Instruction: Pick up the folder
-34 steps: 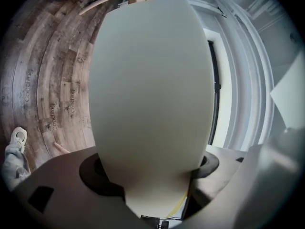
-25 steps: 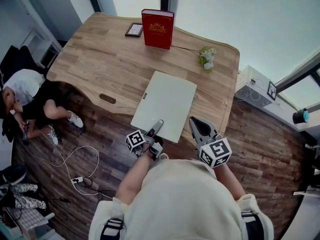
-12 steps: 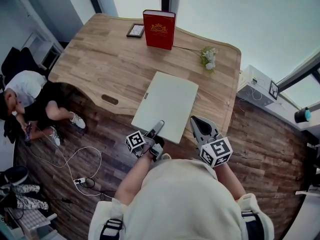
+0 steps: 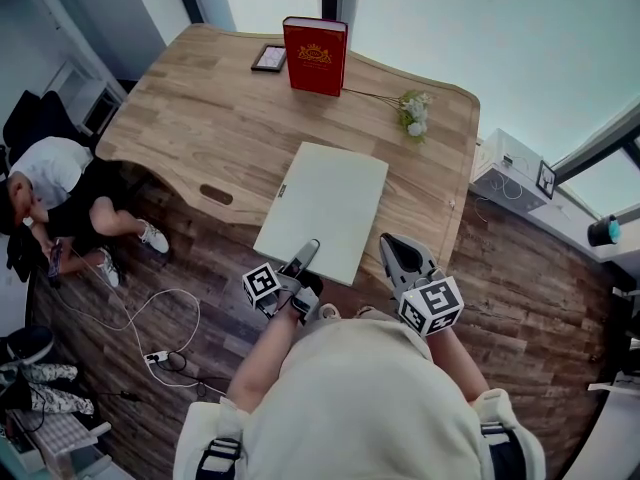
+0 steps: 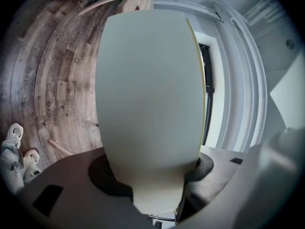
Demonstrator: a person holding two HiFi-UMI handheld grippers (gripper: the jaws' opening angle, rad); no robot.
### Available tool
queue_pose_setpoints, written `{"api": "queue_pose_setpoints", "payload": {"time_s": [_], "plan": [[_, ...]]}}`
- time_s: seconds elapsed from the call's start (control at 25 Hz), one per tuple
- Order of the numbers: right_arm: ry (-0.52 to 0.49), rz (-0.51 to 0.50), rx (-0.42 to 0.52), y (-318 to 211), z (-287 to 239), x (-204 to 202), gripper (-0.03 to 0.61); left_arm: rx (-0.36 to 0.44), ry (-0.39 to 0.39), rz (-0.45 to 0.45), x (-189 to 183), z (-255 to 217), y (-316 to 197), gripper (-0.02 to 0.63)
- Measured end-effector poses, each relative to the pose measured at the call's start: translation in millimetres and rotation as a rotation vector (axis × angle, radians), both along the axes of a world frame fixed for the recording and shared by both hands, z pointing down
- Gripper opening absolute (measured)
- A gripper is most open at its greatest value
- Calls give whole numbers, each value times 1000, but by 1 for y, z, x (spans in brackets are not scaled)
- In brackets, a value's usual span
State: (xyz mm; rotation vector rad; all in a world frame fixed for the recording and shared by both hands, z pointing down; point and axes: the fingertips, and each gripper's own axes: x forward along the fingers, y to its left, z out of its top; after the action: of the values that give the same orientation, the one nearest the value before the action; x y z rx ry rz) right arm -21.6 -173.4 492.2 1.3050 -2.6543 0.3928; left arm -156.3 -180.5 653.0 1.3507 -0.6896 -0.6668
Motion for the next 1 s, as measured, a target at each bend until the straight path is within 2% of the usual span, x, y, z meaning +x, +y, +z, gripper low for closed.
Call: {"api": "queue_pose_setpoints", "payload": {"time_s": [0.12, 0.28, 0.52, 1.0], "plan": [[-5, 3, 7, 1, -4, 9, 18, -16, -12, -18, -3, -1, 6, 285], [-14, -2, 11, 3, -8, 19, 18, 33, 37, -43, 2, -27, 9, 285], [-18, -24, 12, 0, -14, 34, 18, 49, 53, -86, 11, -50, 12, 285], [-57, -62, 31, -10, -23, 56, 18, 80, 40, -114, 29, -81, 28, 285]]}}
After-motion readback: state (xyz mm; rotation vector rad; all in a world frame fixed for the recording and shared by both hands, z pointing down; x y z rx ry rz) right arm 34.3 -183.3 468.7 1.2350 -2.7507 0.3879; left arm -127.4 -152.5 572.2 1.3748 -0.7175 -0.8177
